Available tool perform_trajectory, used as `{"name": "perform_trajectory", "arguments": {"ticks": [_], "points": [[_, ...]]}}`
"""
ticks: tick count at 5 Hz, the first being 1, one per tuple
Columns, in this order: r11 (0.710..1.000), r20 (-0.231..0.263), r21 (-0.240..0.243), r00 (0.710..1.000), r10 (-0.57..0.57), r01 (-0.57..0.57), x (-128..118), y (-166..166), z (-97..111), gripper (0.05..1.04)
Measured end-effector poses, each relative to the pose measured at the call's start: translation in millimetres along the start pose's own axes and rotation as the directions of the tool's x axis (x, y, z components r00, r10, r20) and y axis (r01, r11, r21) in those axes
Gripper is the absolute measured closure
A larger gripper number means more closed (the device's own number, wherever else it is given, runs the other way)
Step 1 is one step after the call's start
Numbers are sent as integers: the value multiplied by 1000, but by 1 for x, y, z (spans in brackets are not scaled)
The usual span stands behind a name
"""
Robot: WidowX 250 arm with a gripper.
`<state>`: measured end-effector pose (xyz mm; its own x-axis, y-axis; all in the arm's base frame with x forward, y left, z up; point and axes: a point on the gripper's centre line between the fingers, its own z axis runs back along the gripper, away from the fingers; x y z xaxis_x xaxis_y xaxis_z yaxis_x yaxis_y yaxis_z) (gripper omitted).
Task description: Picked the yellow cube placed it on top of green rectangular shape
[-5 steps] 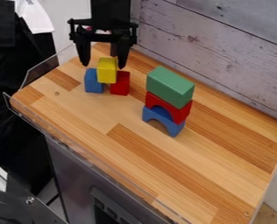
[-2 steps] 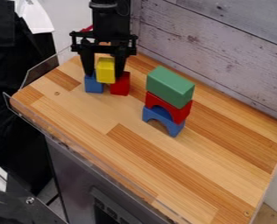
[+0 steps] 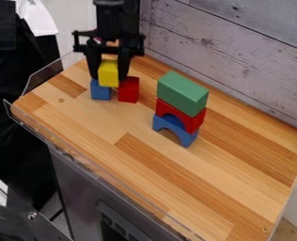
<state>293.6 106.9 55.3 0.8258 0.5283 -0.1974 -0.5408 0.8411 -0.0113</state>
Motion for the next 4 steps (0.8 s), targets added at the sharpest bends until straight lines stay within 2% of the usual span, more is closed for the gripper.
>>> {"name": "perform_trajectory", "arguments": {"ticks": [1,2,3,4], "points": [[995,99,13,991,-95,95,-13,-7,51,507],[973,178,17,957,-231,232,-40,-16,97,507],[939,193,6,921,-340,345,-62,-23,118,507],[904,175,-8,891,-420,428,-74,-38,119,507]]}}
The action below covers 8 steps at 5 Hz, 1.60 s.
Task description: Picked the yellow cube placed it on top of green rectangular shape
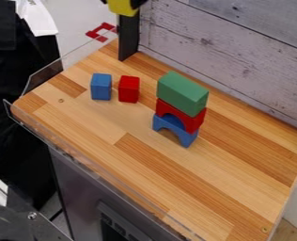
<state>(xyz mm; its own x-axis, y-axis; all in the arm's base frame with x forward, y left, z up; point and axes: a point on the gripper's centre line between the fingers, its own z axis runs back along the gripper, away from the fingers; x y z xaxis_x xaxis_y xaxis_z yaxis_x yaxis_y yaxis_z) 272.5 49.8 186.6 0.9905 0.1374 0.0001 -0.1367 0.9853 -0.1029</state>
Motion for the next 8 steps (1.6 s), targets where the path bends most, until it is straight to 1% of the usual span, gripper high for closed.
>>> {"name": "perform_trajectory", "arguments": {"ticks": [1,2,3,4,5,6,7,8], "points": [[997,-11,-28,997,-74,73,-1,-25,-4,507],[993,-6,-30,993,-117,117,1,-44,-11,507],[989,-47,-47,989,-140,138,-1,-55,-23,507],[990,-77,-55,988,-134,130,-3,-57,-36,507],[989,-94,-57,986,-140,135,-1,-57,-46,507],[988,-117,-54,982,-147,141,0,-56,-56,507],[990,-159,-18,977,-143,142,1,-53,-69,507],[988,-192,5,970,-150,154,0,-55,-77,507]]}}
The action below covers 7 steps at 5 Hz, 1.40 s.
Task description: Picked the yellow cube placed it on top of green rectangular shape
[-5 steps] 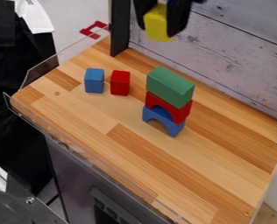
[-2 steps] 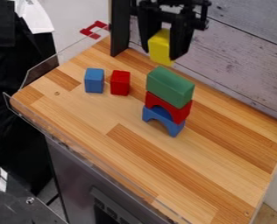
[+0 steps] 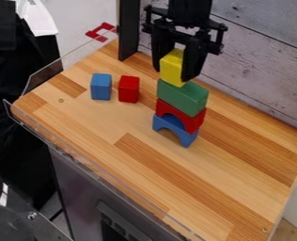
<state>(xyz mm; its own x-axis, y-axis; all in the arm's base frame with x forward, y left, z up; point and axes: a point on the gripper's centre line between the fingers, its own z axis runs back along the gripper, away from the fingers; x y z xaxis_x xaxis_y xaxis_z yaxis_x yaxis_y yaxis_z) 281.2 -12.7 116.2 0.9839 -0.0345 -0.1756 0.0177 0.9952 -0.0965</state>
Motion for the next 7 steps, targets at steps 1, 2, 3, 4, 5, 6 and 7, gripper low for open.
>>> {"name": "perform_trajectory", "arguments": {"ticks": [1,2,3,4,5,6,7], "points": [[1000,-4,4,1000,7,-7,3,-1,-4,507],[1000,-4,8,1000,15,-15,5,-1,-8,507],[1000,6,13,1000,24,-24,7,-1,-8,507],[999,-10,25,999,31,-30,10,2,-14,477],[999,-13,28,999,41,-40,14,3,-13,381],[998,-19,40,999,46,-45,14,4,-10,118],[996,1,55,998,68,-67,18,6,3,83]]}}
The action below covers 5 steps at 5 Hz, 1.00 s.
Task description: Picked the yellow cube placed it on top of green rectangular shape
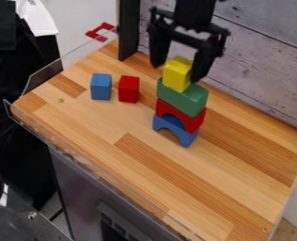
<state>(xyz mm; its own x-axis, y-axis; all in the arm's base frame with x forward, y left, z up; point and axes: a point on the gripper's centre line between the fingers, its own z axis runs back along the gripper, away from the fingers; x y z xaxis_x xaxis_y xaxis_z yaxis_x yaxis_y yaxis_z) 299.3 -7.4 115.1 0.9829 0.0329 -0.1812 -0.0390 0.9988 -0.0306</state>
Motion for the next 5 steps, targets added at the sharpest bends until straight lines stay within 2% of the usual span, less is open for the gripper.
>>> {"name": "perform_trajectory", "arguments": {"ticks": [1,2,3,5], "points": [[1000,108,1,994,26,-27,-1,4,49,83],[993,148,-34,982,114,-110,-14,25,74,83],[985,129,-32,976,174,-171,-23,47,67,83],[971,48,27,971,235,-236,-33,90,20,83]]}}
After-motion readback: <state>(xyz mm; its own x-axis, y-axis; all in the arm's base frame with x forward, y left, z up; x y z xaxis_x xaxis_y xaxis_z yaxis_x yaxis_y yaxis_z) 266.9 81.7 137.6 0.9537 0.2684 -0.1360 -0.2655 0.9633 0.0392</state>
